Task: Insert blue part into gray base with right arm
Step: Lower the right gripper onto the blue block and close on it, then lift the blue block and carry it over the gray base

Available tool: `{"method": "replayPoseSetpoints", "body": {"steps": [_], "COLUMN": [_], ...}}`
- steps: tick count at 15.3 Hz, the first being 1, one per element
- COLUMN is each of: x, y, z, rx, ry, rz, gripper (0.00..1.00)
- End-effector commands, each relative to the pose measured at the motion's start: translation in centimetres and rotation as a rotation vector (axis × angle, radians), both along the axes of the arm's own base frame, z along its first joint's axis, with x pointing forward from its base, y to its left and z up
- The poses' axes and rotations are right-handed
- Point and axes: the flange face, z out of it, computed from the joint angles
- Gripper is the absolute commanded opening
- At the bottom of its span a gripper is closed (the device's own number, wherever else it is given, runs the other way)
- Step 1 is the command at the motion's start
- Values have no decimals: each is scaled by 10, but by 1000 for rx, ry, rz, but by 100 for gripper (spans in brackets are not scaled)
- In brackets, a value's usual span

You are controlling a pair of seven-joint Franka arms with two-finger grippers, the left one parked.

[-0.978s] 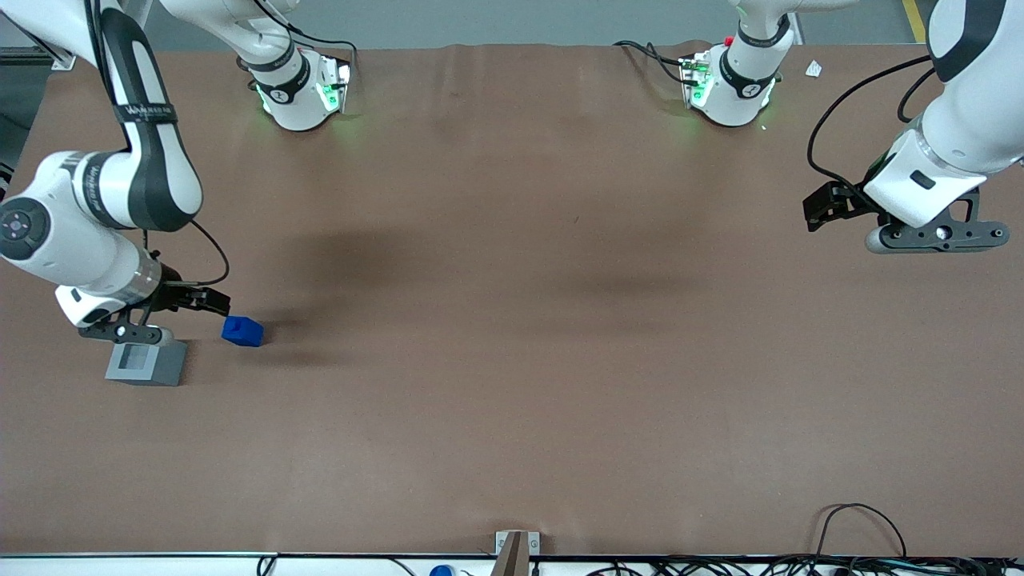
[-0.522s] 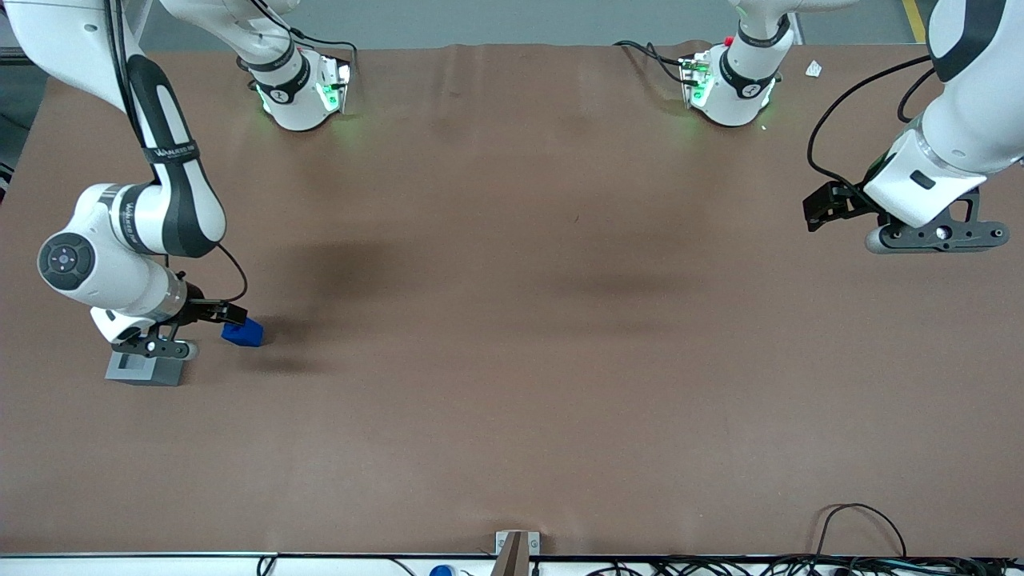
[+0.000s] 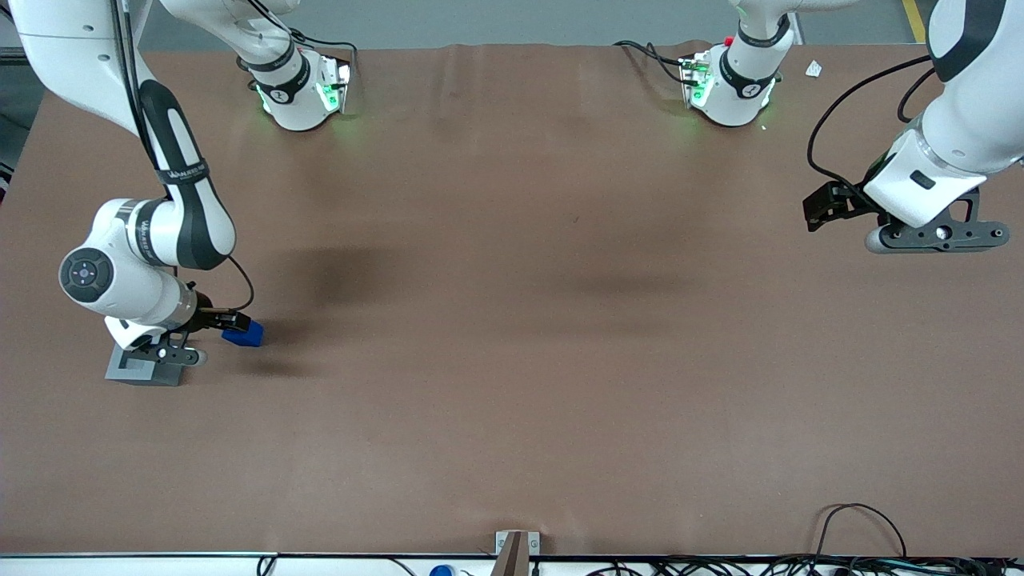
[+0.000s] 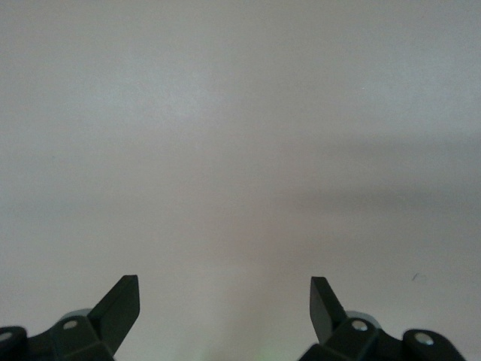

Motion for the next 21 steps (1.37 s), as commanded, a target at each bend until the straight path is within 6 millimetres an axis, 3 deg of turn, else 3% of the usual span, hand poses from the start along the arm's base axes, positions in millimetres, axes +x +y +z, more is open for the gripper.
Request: {"method": "replayPoseSetpoints", "body": {"steps": [1,3,6,9,11,14,18,21], "x": [-2,0,1,4,12,31,53,58], "y": [-3,-1,0,-2,-2,-11,-51,-102], "z": [-18,-24,-24,-14,2,42,110,140], "rx": [-1,-3,-3,-3,-2,1,9,14], "ry": [4,-11,-11,-23,-43,-6,43,13], "rz": [3,8,9,5,3,-8,-25,6], "gripper": [70,63,31,16,12,12,12,12]}}
